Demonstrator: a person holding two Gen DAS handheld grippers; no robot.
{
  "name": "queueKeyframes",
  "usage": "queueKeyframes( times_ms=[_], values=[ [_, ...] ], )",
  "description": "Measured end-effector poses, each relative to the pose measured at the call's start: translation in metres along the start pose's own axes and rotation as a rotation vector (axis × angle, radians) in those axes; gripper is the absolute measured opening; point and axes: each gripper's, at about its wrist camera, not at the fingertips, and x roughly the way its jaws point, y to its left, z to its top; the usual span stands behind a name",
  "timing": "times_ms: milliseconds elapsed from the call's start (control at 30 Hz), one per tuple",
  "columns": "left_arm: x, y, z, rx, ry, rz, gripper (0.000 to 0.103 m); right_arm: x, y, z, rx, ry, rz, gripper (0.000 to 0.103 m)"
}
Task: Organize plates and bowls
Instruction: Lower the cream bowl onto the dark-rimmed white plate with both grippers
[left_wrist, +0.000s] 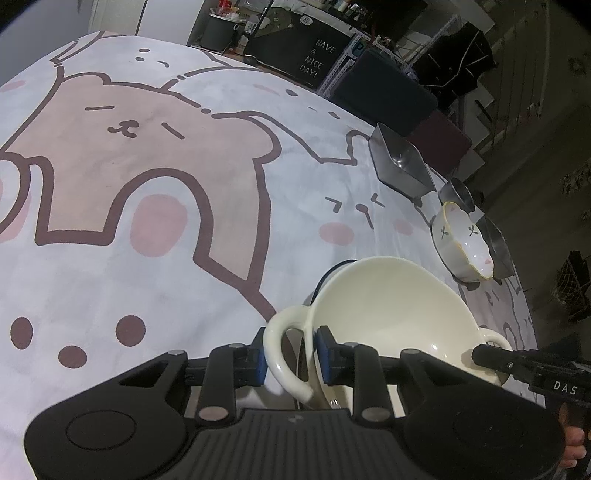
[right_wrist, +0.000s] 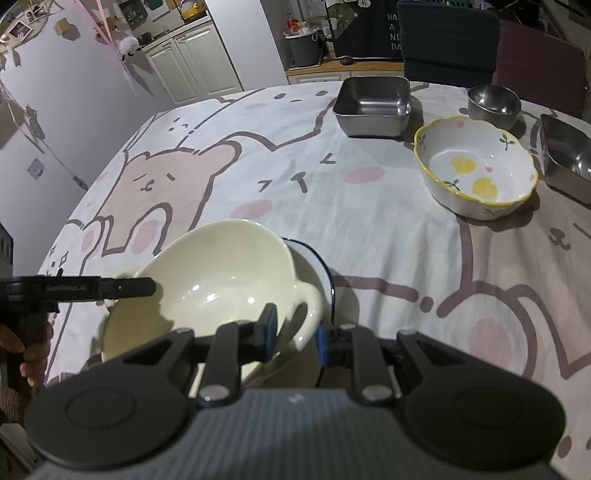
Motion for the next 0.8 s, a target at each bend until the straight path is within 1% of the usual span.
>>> queueKeyframes(
  times_ms=[400,800],
  values=[
    [0.002,-0.002,0.000,-0.001,0.007,0.009,0.029,0.003,0.000,-0.002,0.009,0.023,-0.008,0.026],
    [0.002,-0.011,-0.002,0.047,0.015,0.032,0.029,0.009,-0.005,-0.005,0.037,0.060,-0.025,0.027]
  ],
)
